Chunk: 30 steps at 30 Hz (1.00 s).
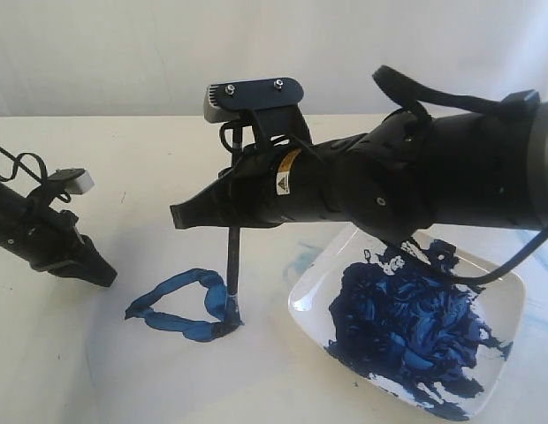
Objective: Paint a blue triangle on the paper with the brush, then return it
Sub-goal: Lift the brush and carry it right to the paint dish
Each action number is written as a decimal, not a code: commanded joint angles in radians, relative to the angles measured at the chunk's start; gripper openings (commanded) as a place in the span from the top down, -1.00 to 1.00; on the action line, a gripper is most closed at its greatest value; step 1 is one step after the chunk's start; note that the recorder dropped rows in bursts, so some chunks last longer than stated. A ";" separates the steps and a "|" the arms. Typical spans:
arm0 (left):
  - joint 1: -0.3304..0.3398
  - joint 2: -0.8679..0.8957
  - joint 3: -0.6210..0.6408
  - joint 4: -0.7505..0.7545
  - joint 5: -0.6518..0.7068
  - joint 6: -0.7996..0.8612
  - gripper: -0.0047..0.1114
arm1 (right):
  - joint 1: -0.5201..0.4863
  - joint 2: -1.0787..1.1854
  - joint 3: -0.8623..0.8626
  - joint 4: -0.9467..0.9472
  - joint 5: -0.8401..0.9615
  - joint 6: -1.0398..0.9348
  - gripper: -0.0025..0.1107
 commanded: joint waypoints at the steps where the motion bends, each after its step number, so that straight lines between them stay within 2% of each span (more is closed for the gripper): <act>1: -0.002 0.002 0.006 -0.008 0.020 -0.001 0.92 | -0.010 -0.007 0.003 -0.012 0.027 -0.016 0.96; 17: -0.002 0.002 0.006 -0.008 0.020 -0.001 0.92 | -0.030 -0.062 0.003 -0.012 0.002 -0.016 0.96; 22: -0.002 0.002 0.006 -0.008 0.020 -0.001 0.92 | -0.032 -0.160 0.003 -0.016 -0.047 -0.016 0.96; 30: -0.002 -0.029 0.006 -0.032 0.022 -0.001 0.92 | -0.101 -0.304 0.001 -0.034 0.026 -0.016 0.96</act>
